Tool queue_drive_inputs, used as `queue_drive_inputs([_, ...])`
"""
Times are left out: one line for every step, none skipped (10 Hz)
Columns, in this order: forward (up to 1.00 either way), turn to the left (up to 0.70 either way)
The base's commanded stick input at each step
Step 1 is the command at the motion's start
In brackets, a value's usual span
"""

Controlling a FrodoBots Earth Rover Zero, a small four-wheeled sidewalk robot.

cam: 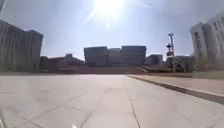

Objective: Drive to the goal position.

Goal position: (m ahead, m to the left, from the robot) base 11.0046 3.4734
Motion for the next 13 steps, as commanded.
queue_drive_inputs([1.0, 0.06])
queue_drive_inputs([1.0, 0.06])
queue_drive_inputs([1.0, 0.06])
queue_drive_inputs([1.0, 0.06])
queue_drive_inputs([1.0, 0.06])
queue_drive_inputs([1.0, 0.06])
queue_drive_inputs([1.0, 0.06])
queue_drive_inputs([1.0, 0.06])
queue_drive_inputs([1.0, 0.06])
queue_drive_inputs([1.0, 0.06])
queue_drive_inputs([1.0, 0.06])
queue_drive_inputs([1.0, 0.06])
queue_drive_inputs([1.0, 0.06])
